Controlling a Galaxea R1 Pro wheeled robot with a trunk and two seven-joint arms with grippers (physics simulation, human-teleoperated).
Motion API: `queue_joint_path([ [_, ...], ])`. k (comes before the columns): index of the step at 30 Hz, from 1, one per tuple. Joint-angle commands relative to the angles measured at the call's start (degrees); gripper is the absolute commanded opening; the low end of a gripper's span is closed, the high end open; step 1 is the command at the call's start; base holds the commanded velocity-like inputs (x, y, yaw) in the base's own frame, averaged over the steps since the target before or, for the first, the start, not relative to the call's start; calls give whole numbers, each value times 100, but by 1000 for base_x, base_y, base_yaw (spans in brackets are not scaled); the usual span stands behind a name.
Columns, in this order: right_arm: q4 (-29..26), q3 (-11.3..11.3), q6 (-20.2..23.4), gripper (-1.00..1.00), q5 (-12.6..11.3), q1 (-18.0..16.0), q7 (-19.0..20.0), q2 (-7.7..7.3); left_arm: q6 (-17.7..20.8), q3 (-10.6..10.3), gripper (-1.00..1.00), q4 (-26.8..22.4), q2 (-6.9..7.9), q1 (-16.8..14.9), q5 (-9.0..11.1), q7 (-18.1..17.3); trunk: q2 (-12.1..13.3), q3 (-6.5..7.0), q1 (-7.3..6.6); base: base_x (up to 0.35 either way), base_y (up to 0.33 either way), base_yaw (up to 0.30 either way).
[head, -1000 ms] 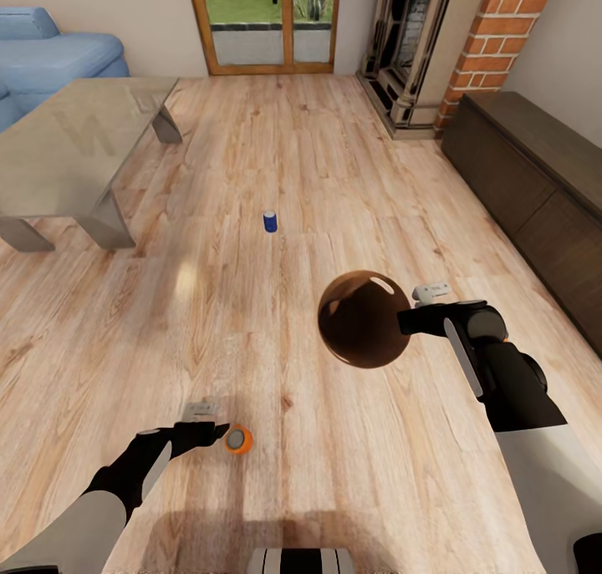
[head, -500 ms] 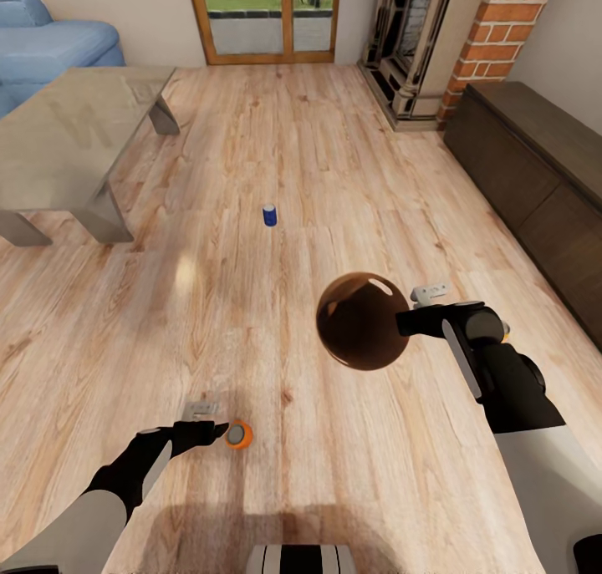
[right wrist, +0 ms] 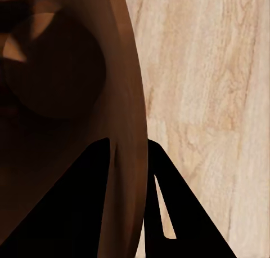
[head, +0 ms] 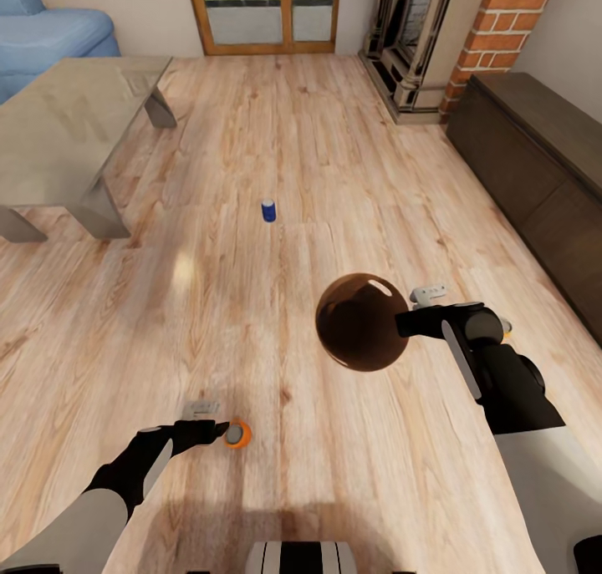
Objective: Put the three can of soda from the living room inside the tash can in the kitchen.
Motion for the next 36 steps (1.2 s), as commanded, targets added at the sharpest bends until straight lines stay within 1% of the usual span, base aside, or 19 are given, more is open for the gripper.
queue_joint_path([
  [1,-3,-1,4,-100,-48,-1,18,2,1,0,100,0,0,0,0,-1,0,-2,0,216,-106,0],
  [4,-1,-5,4,-100,162,0,22,27,5,0,100,-6,-6,-1,0,-5,0,-7,0,251,-138,0],
  [6,-3,-9,4,-100,461,5,29,56,1,0,100,-5,-9,-2,0,-5,0,-8,0,177,-102,0],
  [11,-3,-12,4,-100,641,6,33,73,-1,0,100,-3,-5,-2,0,-5,0,-9,0,73,-42,0],
  [15,-2,-12,4,-100,684,8,34,78,-1,0,100,-2,-2,3,0,-6,0,-9,0,20,-12,0],
  [19,-5,-19,4,-100,698,10,35,79,8,5,100,4,-2,5,4,-7,-161,-82,87,5,-3,0],
  [29,-11,-70,4,-100,683,4,35,79,16,9,100,3,-2,7,-3,-7,-562,-315,307,0,0,0],
  [36,-16,-16,4,-100,703,8,35,86,16,2,100,-1,-2,7,0,-7,-842,-502,461,0,0,0],
])
